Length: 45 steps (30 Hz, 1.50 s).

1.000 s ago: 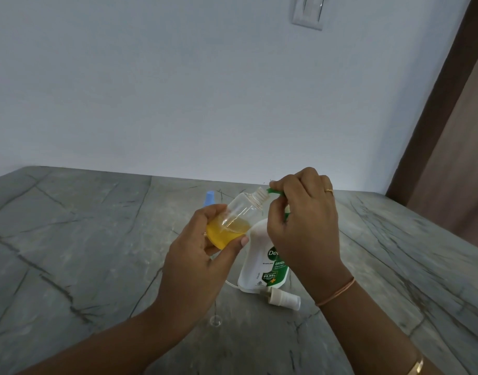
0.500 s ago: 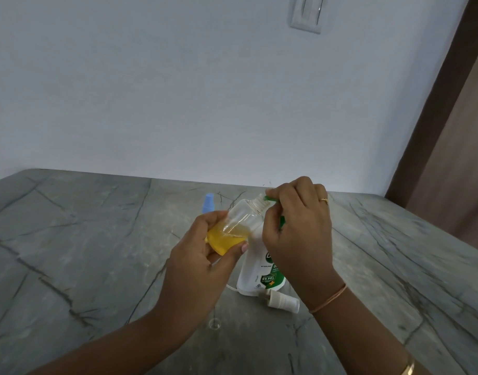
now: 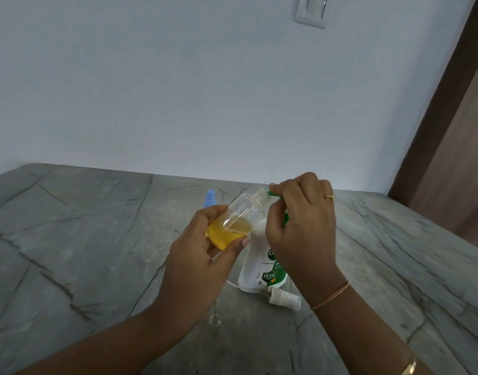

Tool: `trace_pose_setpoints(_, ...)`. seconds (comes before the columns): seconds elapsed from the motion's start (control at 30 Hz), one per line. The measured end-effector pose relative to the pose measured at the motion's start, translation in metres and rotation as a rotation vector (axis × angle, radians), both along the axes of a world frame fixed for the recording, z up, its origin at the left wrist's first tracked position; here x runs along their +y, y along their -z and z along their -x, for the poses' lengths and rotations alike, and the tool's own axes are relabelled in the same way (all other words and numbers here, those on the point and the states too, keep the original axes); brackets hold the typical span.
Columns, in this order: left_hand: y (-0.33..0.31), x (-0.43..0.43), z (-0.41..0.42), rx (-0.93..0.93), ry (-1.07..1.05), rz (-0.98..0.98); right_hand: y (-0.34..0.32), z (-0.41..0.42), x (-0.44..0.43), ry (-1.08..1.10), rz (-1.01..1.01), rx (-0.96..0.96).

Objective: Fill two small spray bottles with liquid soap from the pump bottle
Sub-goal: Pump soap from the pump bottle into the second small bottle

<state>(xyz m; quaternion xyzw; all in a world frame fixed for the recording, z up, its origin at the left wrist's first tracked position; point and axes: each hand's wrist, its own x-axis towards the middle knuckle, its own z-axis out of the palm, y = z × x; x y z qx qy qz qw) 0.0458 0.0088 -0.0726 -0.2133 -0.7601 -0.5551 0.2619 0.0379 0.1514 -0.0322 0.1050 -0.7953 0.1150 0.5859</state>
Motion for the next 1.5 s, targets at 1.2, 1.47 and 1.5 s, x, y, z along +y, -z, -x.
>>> trace_pose_setpoints(1.2,0.002,-0.001,0.0,-0.024,0.021,-0.01,-0.009,-0.002,0.003,-0.011,0.014,-0.045)
trace_pose_setpoints(1.47,0.002,-0.001,0.001,-0.035,0.018,-0.018,-0.004,0.0,0.001,-0.012,0.016,0.004)
trace_pose_setpoints(1.5,0.002,-0.001,0.001,-0.038,0.018,-0.021,-0.002,0.0,0.001,-0.011,0.018,0.009)
